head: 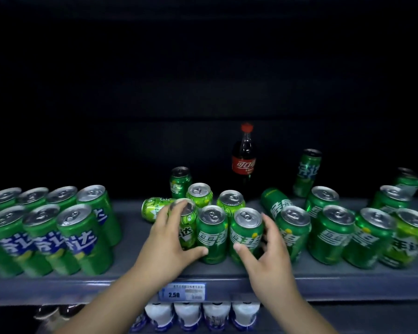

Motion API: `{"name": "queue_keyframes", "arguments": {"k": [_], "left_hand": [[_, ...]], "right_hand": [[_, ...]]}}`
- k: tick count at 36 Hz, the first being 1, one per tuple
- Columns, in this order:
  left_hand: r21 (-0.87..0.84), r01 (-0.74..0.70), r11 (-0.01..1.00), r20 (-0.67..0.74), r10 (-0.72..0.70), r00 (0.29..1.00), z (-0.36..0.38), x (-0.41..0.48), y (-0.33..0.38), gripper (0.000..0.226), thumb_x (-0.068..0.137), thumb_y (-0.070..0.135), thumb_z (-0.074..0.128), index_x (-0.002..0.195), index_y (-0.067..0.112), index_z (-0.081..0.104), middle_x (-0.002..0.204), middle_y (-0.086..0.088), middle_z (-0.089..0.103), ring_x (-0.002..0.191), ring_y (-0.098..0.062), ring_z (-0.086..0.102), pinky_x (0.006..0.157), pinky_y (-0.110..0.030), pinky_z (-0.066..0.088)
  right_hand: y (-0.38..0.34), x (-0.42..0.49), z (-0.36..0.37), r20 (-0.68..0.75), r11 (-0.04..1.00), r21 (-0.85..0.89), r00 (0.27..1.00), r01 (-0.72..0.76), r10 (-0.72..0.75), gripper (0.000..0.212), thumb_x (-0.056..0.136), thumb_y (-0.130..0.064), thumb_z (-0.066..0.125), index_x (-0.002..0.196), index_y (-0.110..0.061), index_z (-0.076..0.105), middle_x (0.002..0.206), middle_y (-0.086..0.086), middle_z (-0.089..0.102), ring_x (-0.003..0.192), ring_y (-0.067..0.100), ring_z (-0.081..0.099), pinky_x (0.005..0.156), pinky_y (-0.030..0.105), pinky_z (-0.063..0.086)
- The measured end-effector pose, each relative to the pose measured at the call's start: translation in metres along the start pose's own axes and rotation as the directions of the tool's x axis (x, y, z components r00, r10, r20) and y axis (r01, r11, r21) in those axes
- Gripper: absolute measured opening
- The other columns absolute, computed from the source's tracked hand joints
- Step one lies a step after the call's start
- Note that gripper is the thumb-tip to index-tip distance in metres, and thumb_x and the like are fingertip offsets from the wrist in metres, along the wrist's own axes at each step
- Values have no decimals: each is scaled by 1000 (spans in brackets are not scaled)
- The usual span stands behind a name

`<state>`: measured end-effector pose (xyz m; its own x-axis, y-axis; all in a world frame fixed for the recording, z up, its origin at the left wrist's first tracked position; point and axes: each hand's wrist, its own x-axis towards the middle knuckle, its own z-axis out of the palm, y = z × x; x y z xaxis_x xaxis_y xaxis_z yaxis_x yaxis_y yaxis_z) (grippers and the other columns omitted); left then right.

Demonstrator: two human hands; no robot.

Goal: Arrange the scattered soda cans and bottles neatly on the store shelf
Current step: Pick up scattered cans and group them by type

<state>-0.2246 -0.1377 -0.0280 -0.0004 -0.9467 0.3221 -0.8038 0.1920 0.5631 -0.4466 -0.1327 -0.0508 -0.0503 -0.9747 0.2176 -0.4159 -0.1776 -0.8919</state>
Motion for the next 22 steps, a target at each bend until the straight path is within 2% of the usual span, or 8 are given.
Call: {"name": "queue_keyframes", "arguments": {"k": [3, 8, 10, 12, 14, 18, 20, 22], "left_hand": [[4, 5, 1000, -8, -5, 1000, 3, 0, 4, 105, 61, 58, 83, 141, 54, 14, 146, 18, 22, 136, -12, 34, 103, -33, 43], [-3, 7, 1000, 13, -7, 1000, 6, 3, 5, 105, 59, 59, 83, 140, 52, 17, 145, 16, 25, 135, -13, 36, 101, -35, 46], [-11, 25, 1000, 41, -24, 999, 4, 6, 5, 105, 58, 63, 81, 142, 49, 19, 150, 11, 24, 140, -16, 30, 108, -37, 39], [31, 22, 999, 21, -23, 1000, 0, 10, 11, 103, 59, 71, 75, 144, 46, 24, 157, 5, 17, 147, -21, 13, 117, -42, 26], [124, -71, 990, -53, 79, 996, -5, 14, 23, 94, 63, 76, 63, 144, 46, 27, 160, 4, 12, 149, -20, 2, 118, -45, 17], [126, -290, 949, -36, 296, 954, -8, 25, 53, 78, 71, 71, 54, 140, 39, 40, 153, 4, 30, 147, -20, 18, 116, -47, 27], [114, -347, 931, 8, 348, 937, -3, 32, 66, 73, 73, 69, 53, 139, 38, 43, 149, 7, 37, 143, -17, 26, 114, -43, 30], [81, -375, 923, 45, 372, 927, 2, 40, 77, 70, 74, 68, 52, 137, 38, 46, 145, 10, 41, 137, -13, 34, 112, -36, 31]], "right_hand": [[-6, -1, -5, 42, 998, -49, 999, 37, -35, 90, 88, -39, 72, 154, -46, 11, 159, -22, 23, 145, 0, 21, 117, 26, 22], [-9, -8, -16, 61, 985, -92, 988, 146, -140, 96, 89, -36, 72, 138, -65, -5, 146, -48, -3, 136, -26, 1, 117, 20, 14], [-10, -10, -22, 43, 980, -90, 984, 175, -171, 94, 88, -32, 74, 137, -69, 3, 147, -50, 2, 140, -23, 6, 118, 23, 19], [-13, -12, -31, -2, 977, -69, 980, 200, -200, 89, 86, -27, 76, 133, -76, 17, 146, -49, 16, 143, -9, 24, 118, 31, 30], [-16, -13, -42, -67, 969, -54, 968, 240, -244, 77, 86, -24, 75, 131, -71, 33, 144, -41, 32, 139, -1, 38, 115, 35, 38], [-24, -7, -71, -197, 949, -88, 928, 303, -315, 57, 88, -24, 73, 127, -56, 46, 137, -35, 42, 133, 4, 47, 108, 35, 45], [-25, 0, -88, -233, 947, -136, 920, 290, -315, 58, 87, -20, 75, 127, -52, 49, 136, -33, 43, 130, 4, 48, 107, 35, 44], [-25, 6, -105, -269, 940, -201, 908, 274, -322, 53, 85, -17, 75, 130, -37, 55, 135, -20, 50, 129, 6, 49, 107, 35, 44]]}}
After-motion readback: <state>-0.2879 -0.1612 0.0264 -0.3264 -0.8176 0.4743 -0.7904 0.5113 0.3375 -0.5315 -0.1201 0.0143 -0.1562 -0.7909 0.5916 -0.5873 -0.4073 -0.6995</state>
